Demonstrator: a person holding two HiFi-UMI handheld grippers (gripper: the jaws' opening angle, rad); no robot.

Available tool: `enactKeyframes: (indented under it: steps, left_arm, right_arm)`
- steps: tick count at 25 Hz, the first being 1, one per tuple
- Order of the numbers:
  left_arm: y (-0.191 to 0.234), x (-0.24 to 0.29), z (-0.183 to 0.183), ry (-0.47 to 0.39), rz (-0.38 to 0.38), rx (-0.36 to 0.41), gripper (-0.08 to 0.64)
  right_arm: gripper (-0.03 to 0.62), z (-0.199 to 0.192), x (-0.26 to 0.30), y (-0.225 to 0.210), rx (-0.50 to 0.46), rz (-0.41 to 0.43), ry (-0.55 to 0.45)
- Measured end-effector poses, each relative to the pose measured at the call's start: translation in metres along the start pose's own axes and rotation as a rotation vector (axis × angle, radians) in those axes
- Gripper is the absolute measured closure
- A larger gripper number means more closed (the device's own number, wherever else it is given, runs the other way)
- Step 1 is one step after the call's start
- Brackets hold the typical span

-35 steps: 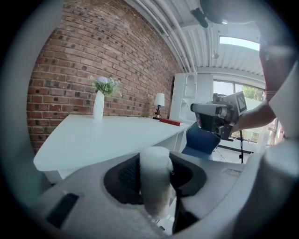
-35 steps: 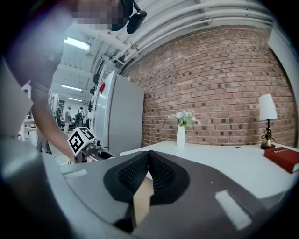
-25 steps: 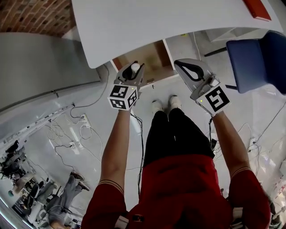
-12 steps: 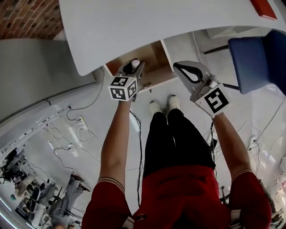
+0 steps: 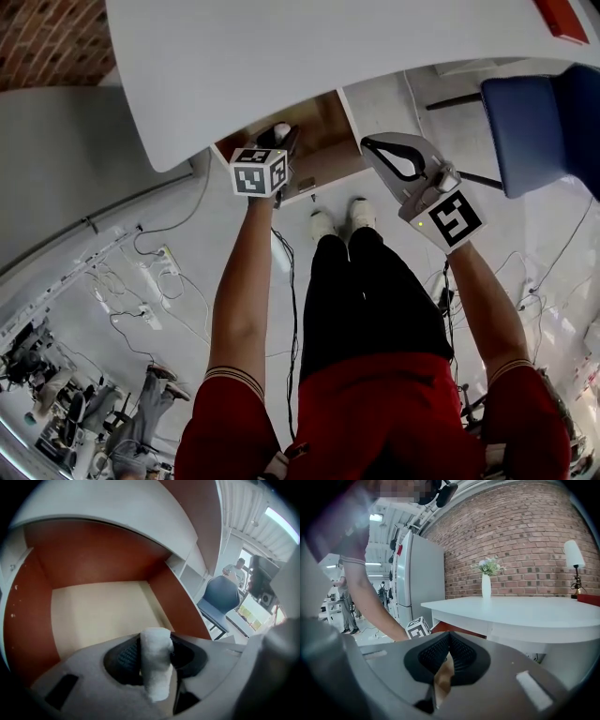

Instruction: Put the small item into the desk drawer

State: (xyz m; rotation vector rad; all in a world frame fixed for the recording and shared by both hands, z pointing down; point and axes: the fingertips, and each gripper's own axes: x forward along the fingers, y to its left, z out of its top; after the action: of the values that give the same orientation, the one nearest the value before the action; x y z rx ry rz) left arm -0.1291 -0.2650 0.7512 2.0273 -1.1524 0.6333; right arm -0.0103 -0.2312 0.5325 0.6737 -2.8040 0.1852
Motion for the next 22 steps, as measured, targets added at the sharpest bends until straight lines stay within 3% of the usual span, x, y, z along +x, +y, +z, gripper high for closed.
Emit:
enactKeyframes:
  steps: [6, 15, 22]
  left_arm:
    - [0.008, 0.014, -0.022, 0.1, 0.017, -0.004, 0.422]
    - [0.017, 0.021, -0.023, 0.104, -0.008, -0.011, 0.397]
    - [0.015, 0.011, -0.012, 0.036, -0.02, 0.032, 0.352]
  right_arm:
    - [0.584, -0.003, 0.005, -0.005, 0.004, 0.0, 0.002]
    - [0.584, -0.015, 0.025, -0.011, 0.023, 0.013, 0.025]
    - [0.584, -0.016, 0.034, -0.004, 0.03, 0.023, 0.031]
